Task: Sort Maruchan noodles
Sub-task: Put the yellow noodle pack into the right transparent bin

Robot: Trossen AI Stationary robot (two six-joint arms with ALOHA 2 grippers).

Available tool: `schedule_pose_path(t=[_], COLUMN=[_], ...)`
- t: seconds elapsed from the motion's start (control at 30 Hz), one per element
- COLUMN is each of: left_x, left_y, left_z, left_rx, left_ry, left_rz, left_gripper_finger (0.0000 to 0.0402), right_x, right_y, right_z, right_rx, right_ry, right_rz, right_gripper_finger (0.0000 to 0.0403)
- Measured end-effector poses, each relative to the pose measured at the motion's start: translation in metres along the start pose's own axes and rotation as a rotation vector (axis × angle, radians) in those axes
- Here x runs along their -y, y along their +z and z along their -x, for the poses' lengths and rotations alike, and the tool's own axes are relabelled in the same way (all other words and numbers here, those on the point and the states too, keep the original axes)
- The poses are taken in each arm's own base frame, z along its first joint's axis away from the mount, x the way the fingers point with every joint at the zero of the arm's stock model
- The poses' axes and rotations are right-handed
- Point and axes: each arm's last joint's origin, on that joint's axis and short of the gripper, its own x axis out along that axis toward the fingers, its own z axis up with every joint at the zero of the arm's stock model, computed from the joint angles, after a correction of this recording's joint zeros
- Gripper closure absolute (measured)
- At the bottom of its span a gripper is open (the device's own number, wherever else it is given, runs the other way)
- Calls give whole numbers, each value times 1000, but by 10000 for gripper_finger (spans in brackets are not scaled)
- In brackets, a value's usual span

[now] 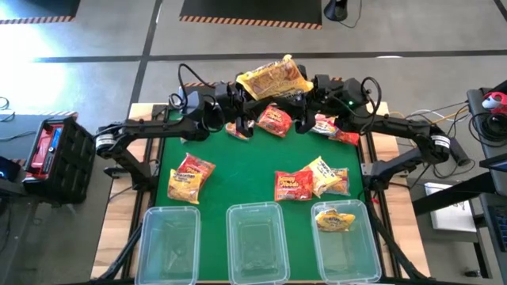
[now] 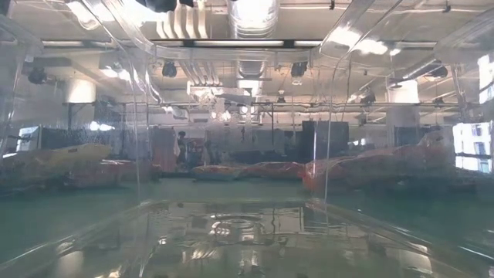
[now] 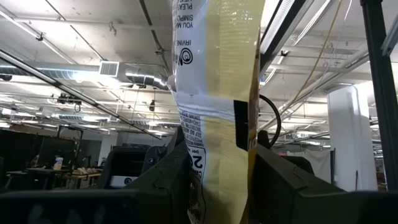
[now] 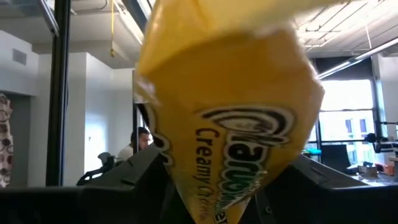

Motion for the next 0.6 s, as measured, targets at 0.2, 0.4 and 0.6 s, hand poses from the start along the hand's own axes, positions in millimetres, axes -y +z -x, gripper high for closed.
schedule_pose_path(t=[0.2,0.4,0.6], left_x=[3,3,3], left_y=[-1,-1,-3], left_z=[0,0,0], left_rx=[-1,-1,-21], left_ry=[-7,-3,-3], left_rz=[6,20,96], left_gripper_finger=[283,282,247], right_x=[0,0,0], right_y=[1,1,1], right_z=[0,0,0], right_rx=[3,3,2], right_ry=[0,-5,0], right_rz=[1,-3,-7], right_gripper_finger=[251,287,275])
